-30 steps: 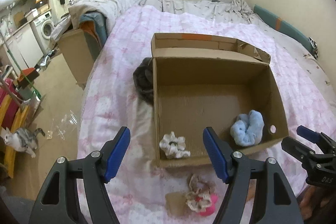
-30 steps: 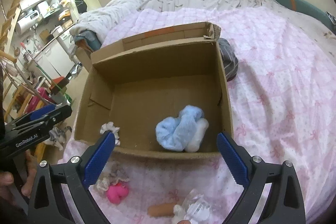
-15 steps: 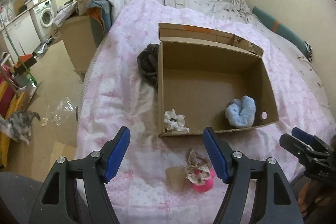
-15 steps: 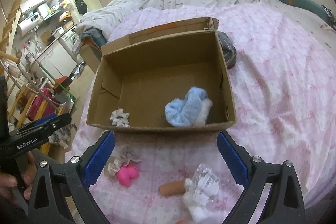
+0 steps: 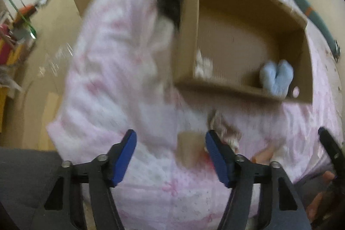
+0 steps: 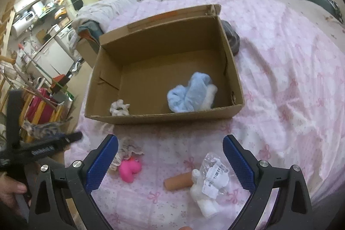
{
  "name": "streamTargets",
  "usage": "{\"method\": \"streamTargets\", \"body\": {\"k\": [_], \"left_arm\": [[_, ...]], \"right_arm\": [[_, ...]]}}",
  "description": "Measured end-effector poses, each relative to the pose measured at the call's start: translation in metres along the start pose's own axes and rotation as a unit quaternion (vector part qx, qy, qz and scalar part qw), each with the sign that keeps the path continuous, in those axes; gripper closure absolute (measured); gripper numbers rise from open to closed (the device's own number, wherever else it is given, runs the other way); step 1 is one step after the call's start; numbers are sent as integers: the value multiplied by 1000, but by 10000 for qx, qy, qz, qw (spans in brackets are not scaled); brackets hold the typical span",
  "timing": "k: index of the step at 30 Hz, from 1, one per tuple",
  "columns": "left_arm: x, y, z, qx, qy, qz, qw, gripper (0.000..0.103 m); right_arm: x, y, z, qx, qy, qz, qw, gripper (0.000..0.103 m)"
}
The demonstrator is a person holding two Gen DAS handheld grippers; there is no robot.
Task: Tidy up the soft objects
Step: 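Grasp the tan cylinder with the left gripper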
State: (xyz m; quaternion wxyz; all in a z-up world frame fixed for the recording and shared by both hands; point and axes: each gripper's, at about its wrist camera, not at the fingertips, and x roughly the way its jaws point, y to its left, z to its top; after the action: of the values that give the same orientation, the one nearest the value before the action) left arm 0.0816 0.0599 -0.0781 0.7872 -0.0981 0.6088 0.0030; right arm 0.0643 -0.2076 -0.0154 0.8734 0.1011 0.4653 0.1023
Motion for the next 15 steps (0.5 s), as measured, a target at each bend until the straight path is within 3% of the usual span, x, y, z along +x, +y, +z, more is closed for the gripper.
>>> {"method": "streamTargets", "body": {"k": [4, 7, 10, 13, 15], "left_arm": [[21, -5, -2, -53, 350, -27, 9994, 49], [38, -4, -5, -173, 656, -33, 9977, 60], [51, -4, -7, -331, 933, -204, 9949, 66], [59, -11, -8, -353, 1087, -610, 9916, 71], [65, -16, -8, -289, 1121, -588, 9915, 73]], "right_arm": [[4, -7, 1, 192, 75, 31, 9998, 0], [6, -8, 1, 262, 86, 67, 9996, 0], [7, -8, 2, 244, 103, 63, 9996, 0], [9, -8, 2, 237, 153, 51, 9996, 0], [9, -8, 2, 246, 165, 40, 9996, 0]]}}
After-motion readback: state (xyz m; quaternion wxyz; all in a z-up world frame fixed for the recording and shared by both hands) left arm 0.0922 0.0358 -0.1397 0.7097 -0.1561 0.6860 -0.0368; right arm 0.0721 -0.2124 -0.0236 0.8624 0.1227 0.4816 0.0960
